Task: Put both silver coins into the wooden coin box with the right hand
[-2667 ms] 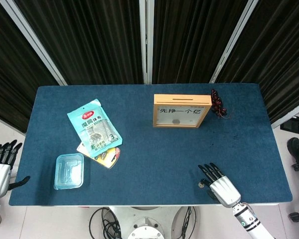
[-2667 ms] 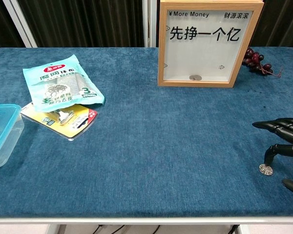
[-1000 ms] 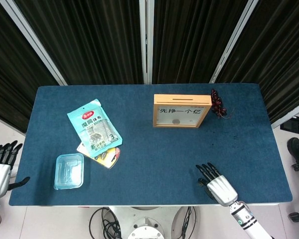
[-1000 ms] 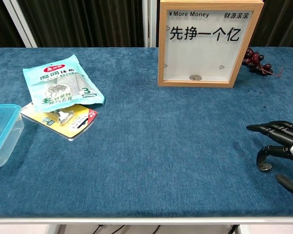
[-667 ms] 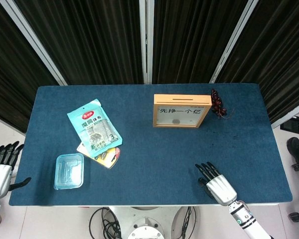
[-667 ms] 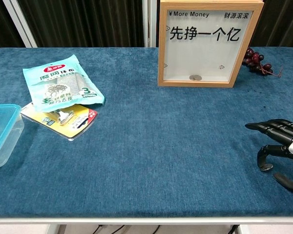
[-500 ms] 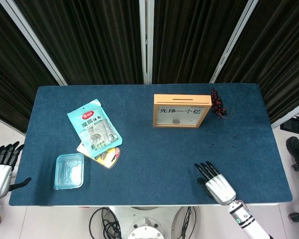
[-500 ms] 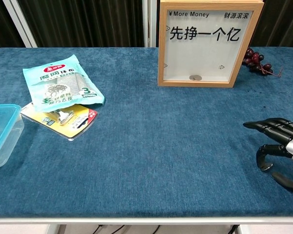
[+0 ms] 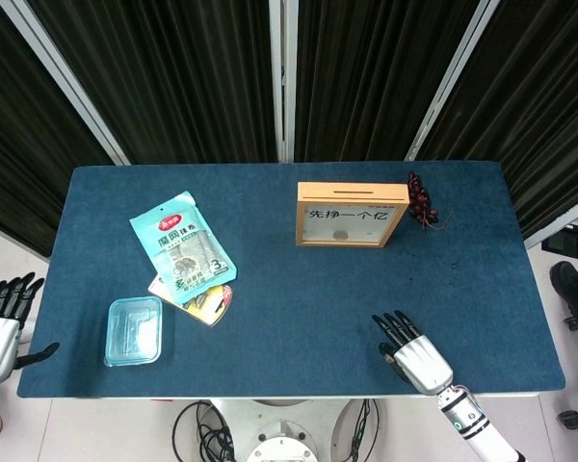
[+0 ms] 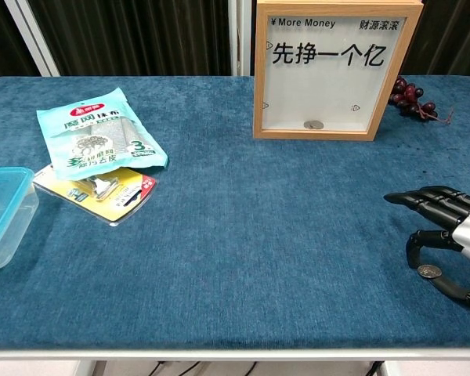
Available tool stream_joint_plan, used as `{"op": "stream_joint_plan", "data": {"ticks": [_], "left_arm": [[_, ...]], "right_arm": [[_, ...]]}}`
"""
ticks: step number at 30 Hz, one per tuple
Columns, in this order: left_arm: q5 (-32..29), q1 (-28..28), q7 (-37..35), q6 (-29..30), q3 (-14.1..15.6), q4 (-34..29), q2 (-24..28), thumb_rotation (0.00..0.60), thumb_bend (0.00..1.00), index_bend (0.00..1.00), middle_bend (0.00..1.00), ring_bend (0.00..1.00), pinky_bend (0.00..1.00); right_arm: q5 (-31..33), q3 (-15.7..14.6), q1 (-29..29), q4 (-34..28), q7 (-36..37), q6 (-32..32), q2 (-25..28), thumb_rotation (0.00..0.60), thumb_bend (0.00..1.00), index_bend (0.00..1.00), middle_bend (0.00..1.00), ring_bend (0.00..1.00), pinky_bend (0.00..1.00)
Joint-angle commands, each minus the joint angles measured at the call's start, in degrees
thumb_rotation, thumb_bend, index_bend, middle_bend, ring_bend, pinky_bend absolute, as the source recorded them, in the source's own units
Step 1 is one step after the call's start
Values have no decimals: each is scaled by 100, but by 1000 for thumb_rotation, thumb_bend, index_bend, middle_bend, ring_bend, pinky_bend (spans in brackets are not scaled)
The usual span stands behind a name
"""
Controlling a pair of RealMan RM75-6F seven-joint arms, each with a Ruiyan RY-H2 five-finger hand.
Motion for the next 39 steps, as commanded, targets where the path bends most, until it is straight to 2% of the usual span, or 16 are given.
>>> {"op": "stream_joint_plan", "data": {"ticks": [1, 11, 21, 31, 35, 39], "left_arm": [[6, 1, -14, 7, 2, -8, 8, 600, 0, 0, 0, 0, 0], [9, -3, 8, -8, 12, -61, 31, 600, 0, 0, 0, 0, 0], [-25, 9, 20, -29, 16, -78, 42, 600, 0, 0, 0, 0, 0], [-25, 20, 12, -9, 12, -76, 41, 600, 0, 0, 0, 0, 0], [-26, 26, 28, -1, 12, -87, 45, 600, 0, 0, 0, 0, 0], [-15, 29, 55, 12, 14, -109, 58, 600, 0, 0, 0, 0, 0]], "right_arm": [[-19, 1, 4, 30, 36, 42, -19, 600, 316, 465, 0, 0, 0], [-10, 30, -14, 142, 74, 159, -83, 600, 318, 561, 6, 0, 0], [18, 44, 24, 195, 120, 128, -85, 600, 325, 596, 14, 0, 0], [-6, 115, 103, 111, 267, 264, -25, 600, 385, 639, 22, 0, 0], [28, 218, 136, -150, 417, 413, 127, 600, 398, 652, 22, 0, 0], [216, 538, 302, -1141, 810, 526, 693, 600, 400, 663, 22, 0, 0]]}}
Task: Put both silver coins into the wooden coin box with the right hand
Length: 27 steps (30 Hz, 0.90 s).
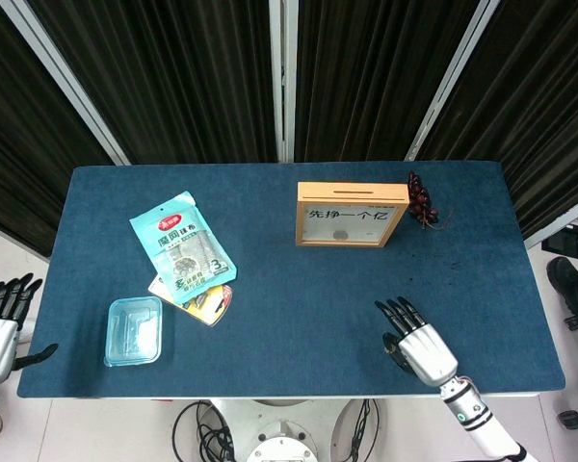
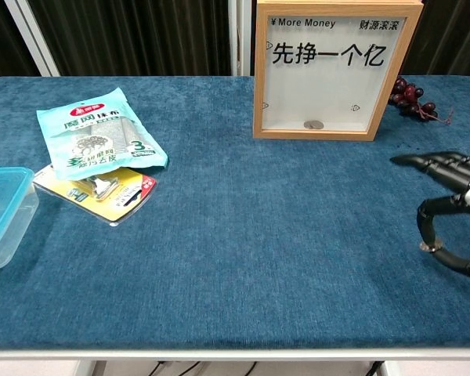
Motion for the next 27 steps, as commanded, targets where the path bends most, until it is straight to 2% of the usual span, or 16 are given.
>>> {"op": "stream_joint_plan", "data": {"ticks": [1, 7, 13, 18, 20, 24, 27], "left_arm": [[19, -3, 17, 10, 3, -17, 9, 600, 0, 0, 0, 0, 0], [69, -8, 78, 48, 7, -99, 26, 600, 0, 0, 0, 0, 0], [107, -23, 144, 39, 21, -173, 43, 600, 0, 0, 0, 0, 0], [142, -11, 205, 97, 22, -268, 92, 600, 0, 0, 0, 0, 0], [144, -4, 212, 115, 20, -295, 106, 600, 0, 0, 0, 0, 0], [130, 4, 210, 111, 20, -319, 118, 600, 0, 0, 0, 0, 0], [122, 2, 204, 104, 17, -330, 130, 600, 0, 0, 0, 0, 0]], "right_arm": [[194, 392, 209, -1050, 348, 141, 650, 600, 405, 666, 22, 0, 0], [622, 1402, 660, -2847, 22, 127, 1797, 600, 434, 689, 35, 0, 0], [1762, 2367, 1251, -4079, -349, -768, 2532, 600, 446, 708, 41, 0, 0], [3253, 3126, 1964, -4423, -832, -1845, 2884, 600, 448, 717, 50, 0, 0], [3869, 3318, 2245, -4432, -1058, -2228, 2958, 600, 453, 720, 54, 0, 0], [5573, 3515, 2965, -4336, -1875, -3037, 3140, 600, 472, 722, 59, 0, 0], [6886, 3524, 3540, -4214, -2454, -3356, 3262, 600, 473, 722, 59, 0, 0]]}}
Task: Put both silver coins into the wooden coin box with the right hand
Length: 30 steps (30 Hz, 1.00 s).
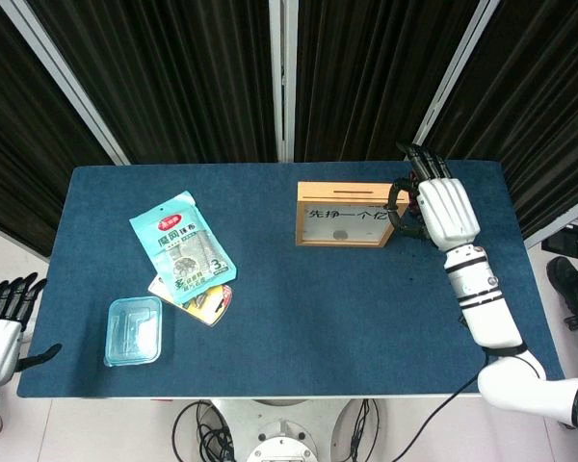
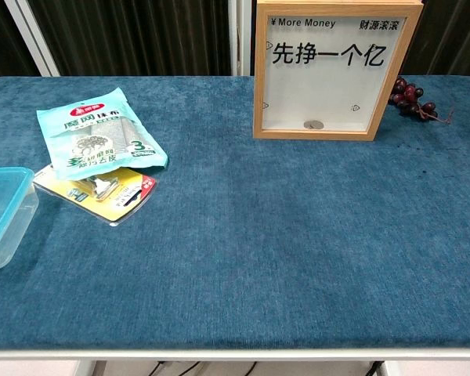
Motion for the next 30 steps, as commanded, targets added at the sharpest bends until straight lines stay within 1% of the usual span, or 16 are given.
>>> {"op": "stream_joint_plan", "data": {"ticks": [1, 3, 6, 10, 12, 15, 23, 30], "left_arm": [[-6, 0, -5, -1, -4, -3, 8, 600, 0, 0, 0, 0, 0], [-22, -3, -19, -14, -11, -5, 19, 600, 0, 0, 0, 0, 0], [-44, -13, -31, -48, -15, 5, 30, 600, 0, 0, 0, 0, 0], [-48, -26, -31, -61, -25, -1, 37, 600, 0, 0, 0, 0, 0], [-53, -25, -37, -59, -29, -1, 43, 600, 0, 0, 0, 0, 0], [-74, -15, -62, -64, -29, 9, 51, 600, 0, 0, 0, 0, 0], [-124, -16, -210, -98, -44, 133, 27, 600, 0, 0, 0, 0, 0], [-111, -31, -263, -105, -49, 177, 27, 600, 0, 0, 0, 0, 0]], "right_arm": [[2409, 329, 1273, 82, -1259, -986, 382, 600, 473, 723, 60, 0, 0], [3100, 254, 1649, 162, -1623, -1028, 429, 600, 473, 727, 60, 0, 0], [3947, 110, 2130, 272, -2056, -1044, 453, 600, 476, 732, 60, 0, 0], [4941, -94, 2682, 504, -2497, -1061, 387, 600, 479, 738, 60, 0, 0], [5269, -207, 2915, 671, -2688, -1030, 292, 600, 483, 739, 59, 0, 0], [5604, -341, 3150, 890, -2870, -1008, 132, 600, 484, 739, 60, 0, 0], [6223, -660, 3520, 1274, -3288, -1003, -140, 600, 484, 740, 60, 0, 0], [6553, -748, 3623, 1365, -3432, -979, -198, 600, 484, 740, 60, 0, 0]]}}
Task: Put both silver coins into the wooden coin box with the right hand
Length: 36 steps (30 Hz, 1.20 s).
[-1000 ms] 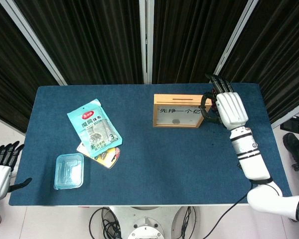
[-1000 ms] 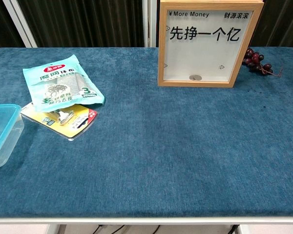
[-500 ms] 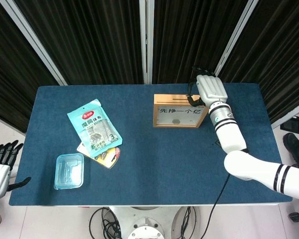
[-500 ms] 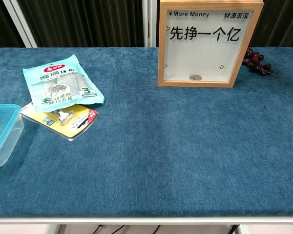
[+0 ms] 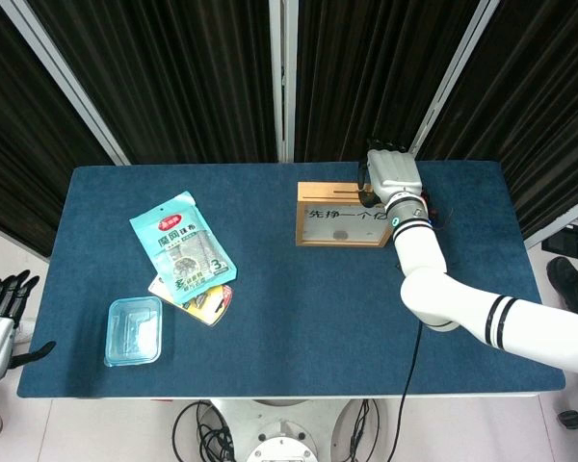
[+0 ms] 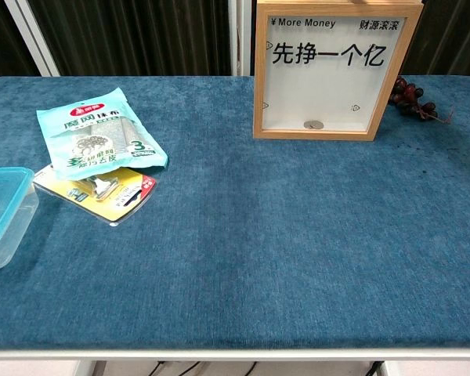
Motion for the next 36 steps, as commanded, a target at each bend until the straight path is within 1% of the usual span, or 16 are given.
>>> {"op": "stream_joint_plan", "data": {"ticks": [1, 16, 32, 34, 35, 36], "left_arm": [[5, -1, -3, 5, -1, -2, 3, 600, 0, 0, 0, 0, 0], [-14, 12, -4, 32, -18, -7, 14, 600, 0, 0, 0, 0, 0], [-35, 8, -34, 9, -25, 14, 25, 600, 0, 0, 0, 0, 0], [-36, 7, -28, 4, -24, 6, 29, 600, 0, 0, 0, 0, 0], [-37, 6, -26, 3, -25, 4, 28, 600, 0, 0, 0, 0, 0], [-38, 5, -24, 0, -25, 4, 26, 600, 0, 0, 0, 0, 0]], "right_arm": [[79, -15, 27, 31, -22, 7, -18, 600, 484, 740, 60, 0, 0], [91, -39, -2, 255, 65, -85, -188, 600, 484, 741, 60, 0, 0], [88, -67, -29, 373, 85, -158, -256, 600, 485, 741, 60, 0, 0], [73, -71, -33, 352, 82, -175, -244, 600, 483, 710, 55, 0, 0], [66, -75, -36, 338, 80, -188, -236, 600, 481, 645, 46, 0, 0], [48, -79, -41, 327, 85, -201, -229, 600, 478, 546, 32, 0, 0]]}}
